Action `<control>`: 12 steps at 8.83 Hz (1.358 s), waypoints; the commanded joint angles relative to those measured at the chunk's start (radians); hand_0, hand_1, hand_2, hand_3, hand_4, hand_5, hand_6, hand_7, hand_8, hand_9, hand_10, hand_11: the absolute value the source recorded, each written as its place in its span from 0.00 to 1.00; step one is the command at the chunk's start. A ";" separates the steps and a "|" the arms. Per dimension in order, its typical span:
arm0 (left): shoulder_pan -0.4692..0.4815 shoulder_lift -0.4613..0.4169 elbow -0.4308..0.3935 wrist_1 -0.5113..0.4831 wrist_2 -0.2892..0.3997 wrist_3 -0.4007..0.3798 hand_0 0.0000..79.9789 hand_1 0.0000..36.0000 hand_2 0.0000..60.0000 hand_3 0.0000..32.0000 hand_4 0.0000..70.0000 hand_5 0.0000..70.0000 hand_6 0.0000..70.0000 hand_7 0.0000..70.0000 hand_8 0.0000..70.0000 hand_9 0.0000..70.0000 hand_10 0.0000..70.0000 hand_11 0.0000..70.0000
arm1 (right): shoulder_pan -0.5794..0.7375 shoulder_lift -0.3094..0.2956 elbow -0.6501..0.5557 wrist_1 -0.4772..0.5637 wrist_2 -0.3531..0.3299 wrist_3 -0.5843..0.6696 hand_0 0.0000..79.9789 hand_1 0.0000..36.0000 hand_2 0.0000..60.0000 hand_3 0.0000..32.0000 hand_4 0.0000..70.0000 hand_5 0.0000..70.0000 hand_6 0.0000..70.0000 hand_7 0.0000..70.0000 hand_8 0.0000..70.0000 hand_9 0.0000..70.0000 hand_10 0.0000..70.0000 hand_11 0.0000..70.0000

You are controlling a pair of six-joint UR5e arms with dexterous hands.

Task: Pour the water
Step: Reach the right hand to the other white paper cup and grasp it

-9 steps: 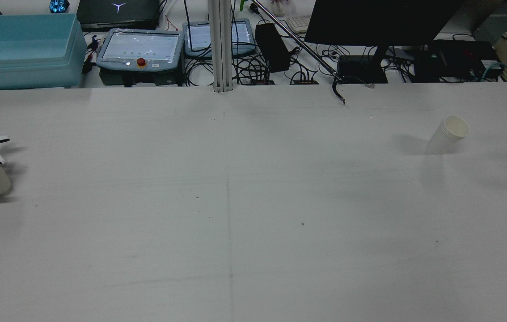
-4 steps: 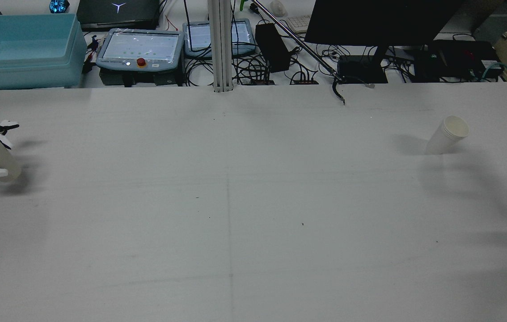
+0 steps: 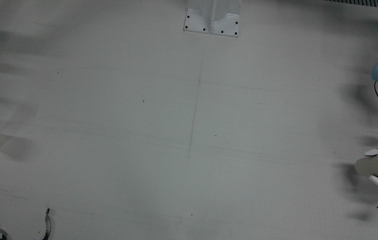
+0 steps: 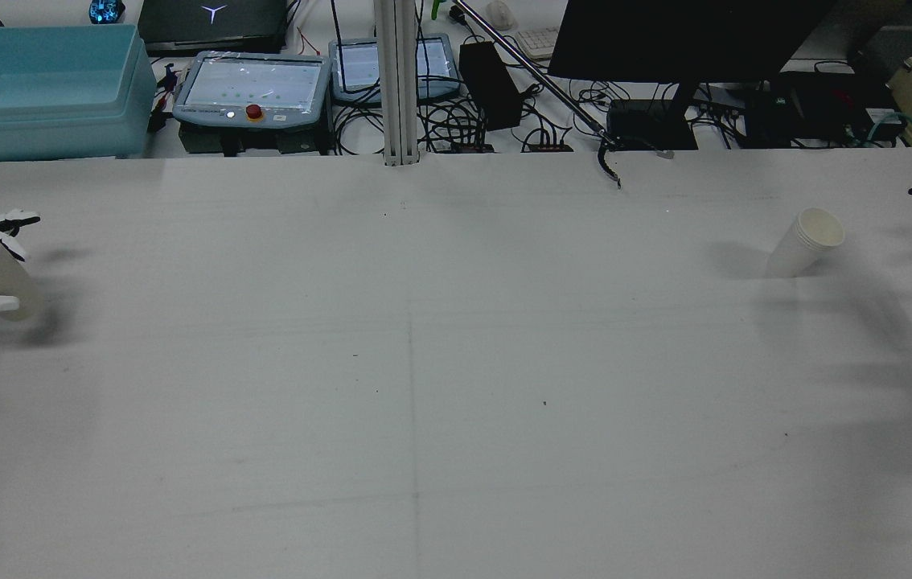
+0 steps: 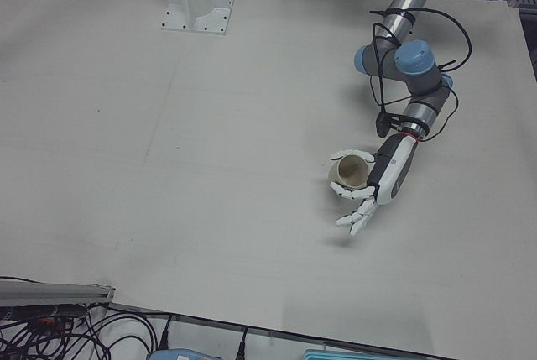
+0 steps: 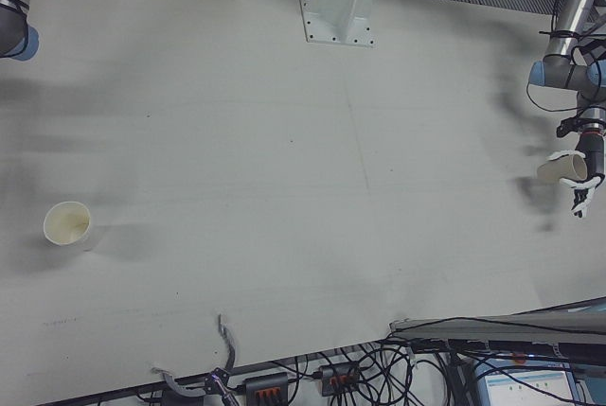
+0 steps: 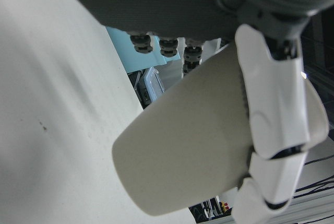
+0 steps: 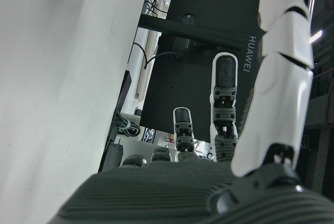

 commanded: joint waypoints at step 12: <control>0.000 0.001 -0.060 0.045 -0.031 -0.025 0.71 1.00 1.00 0.00 1.00 1.00 0.15 0.28 0.06 0.09 0.05 0.09 | -0.202 0.123 -0.065 -0.053 0.070 -0.071 0.69 0.52 0.00 0.33 0.00 0.43 0.06 0.24 0.00 0.03 0.00 0.00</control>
